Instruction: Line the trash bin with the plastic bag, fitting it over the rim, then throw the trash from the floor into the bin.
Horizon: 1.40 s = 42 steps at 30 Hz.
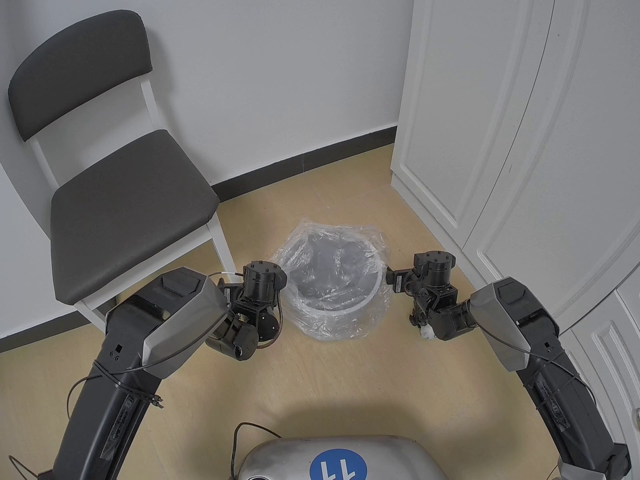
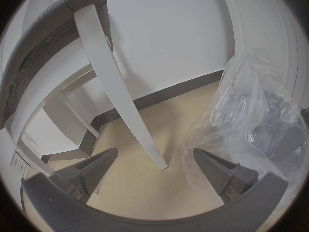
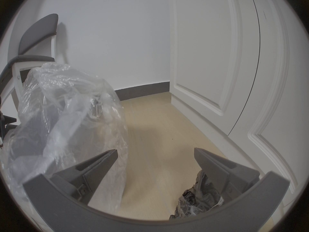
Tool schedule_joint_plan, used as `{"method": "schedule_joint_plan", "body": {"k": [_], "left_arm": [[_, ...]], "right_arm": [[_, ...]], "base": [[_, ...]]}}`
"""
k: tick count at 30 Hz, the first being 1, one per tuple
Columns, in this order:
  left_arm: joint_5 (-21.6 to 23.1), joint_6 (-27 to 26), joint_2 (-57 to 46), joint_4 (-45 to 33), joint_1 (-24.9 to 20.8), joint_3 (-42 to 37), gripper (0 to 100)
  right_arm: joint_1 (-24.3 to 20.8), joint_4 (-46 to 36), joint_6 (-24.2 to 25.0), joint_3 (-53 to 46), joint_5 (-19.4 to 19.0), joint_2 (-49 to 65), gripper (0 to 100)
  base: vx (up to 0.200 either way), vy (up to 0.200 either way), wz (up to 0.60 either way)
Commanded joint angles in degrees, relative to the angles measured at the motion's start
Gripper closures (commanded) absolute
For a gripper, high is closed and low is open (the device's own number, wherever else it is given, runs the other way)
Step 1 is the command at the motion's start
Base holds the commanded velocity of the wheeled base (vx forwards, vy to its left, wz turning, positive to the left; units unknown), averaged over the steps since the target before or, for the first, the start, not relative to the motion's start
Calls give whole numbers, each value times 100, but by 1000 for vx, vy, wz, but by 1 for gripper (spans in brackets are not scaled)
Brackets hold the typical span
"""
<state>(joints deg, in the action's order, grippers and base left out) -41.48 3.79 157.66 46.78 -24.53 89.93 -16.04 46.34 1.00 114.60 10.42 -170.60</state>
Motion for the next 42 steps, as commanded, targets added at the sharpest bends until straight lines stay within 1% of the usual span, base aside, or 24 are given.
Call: {"method": "schedule_joint_plan", "body": {"k": [1, 10, 18, 21, 22, 23, 24, 26, 28, 31, 33, 35, 36, 37, 38, 39, 42], "left_arm": [[-9, -1, 133, 16, 36, 121, 0], [-18, -1, 133, 33, 45, 121, 0], [-132, 8, 116, 86, 62, 253, 0], [-132, 8, -139, 209, 36, -107, 0], [-132, 8, -139, 209, 36, -107, 0], [-132, -19, -376, 297, 1, -432, 0], [-114, -28, -482, 315, -26, -573, 0], [-88, -28, -561, 315, -52, -661, 0], [-79, -28, -781, 306, -96, -854, 0], [-70, -36, -965, 306, -166, -1074, 0], [-35, -80, -1159, 297, -219, -1443, 0], [88, -203, -1370, 323, -254, -1839, 0], [396, -291, -1581, 394, -316, -2208, 0], [554, -309, -1704, 473, -369, -2392, 0], [554, -309, -1704, 473, -369, -2392, 0], [809, -326, -1932, 684, -448, -2709, 0], [888, -370, -2090, 763, -509, -2902, 0]], "right_arm": [[5, 16, 6, -1, -14, -106, 0], [-4, 7, 6, -1, -5, -193, 0], [-13, 51, 14, -1, -5, -193, 0], [-22, 77, 23, -1, 65, -26, 0], [-22, 77, 23, -1, 65, -26, 0], [-22, 95, 6, -1, 74, 141, 0], [-22, 112, 6, -79, 74, 264, 0], [-13, 148, -3, -263, 65, 395, 0], [-13, 253, -12, -1028, -5, 870, 0], [-13, 297, -56, -1757, -93, 1353, 0], [-13, 315, -153, -2162, -199, 1661, 0], [-4, 341, -241, -2381, -286, 1819, 0], [22, 411, -311, -2575, -339, 1969, 0], [40, 455, -346, -2671, -374, 2057, 0], [40, 455, -346, -2671, -374, 2057, 0], [66, 517, -364, -2900, -462, 2259, 0], [66, 517, -372, -3164, -524, 2522, 0]], "base": [[0, 0, 0], [0, 0, 0], [0, 0, 0], [0, 0, 0], [0, 0, 0], [0, 0, 0], [0, 0, 0], [0, 0, 0], [0, 0, 0], [0, 0, 0], [0, 0, 0], [0, 0, 0], [0, 0, 0], [0, 0, 0], [0, 0, 0], [0, 0, 0], [0, 0, 0]]}}
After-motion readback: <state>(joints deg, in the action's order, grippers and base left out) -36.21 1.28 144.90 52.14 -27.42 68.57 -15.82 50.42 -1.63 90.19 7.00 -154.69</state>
